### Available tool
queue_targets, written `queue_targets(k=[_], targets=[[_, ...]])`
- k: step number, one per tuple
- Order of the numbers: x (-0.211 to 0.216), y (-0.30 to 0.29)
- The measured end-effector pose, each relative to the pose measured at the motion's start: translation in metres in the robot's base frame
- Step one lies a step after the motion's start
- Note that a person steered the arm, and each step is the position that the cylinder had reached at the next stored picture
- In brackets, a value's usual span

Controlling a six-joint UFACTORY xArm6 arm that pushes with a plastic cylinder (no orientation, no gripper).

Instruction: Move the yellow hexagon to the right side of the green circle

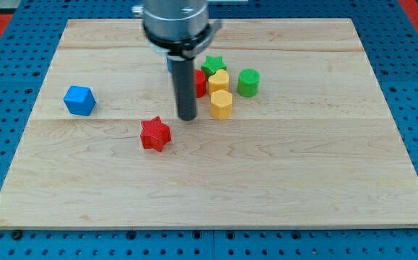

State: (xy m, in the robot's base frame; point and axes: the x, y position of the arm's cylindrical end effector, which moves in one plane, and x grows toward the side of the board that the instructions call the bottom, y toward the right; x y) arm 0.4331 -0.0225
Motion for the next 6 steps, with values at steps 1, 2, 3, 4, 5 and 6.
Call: queue_targets(k=[1, 2, 3, 4, 5, 6], targets=[[-0.015, 0.037], [-0.018, 0.085], [-0.027, 0.124], [-0.036, 0.134], [-0.008, 0.132], [0.002, 0.168]])
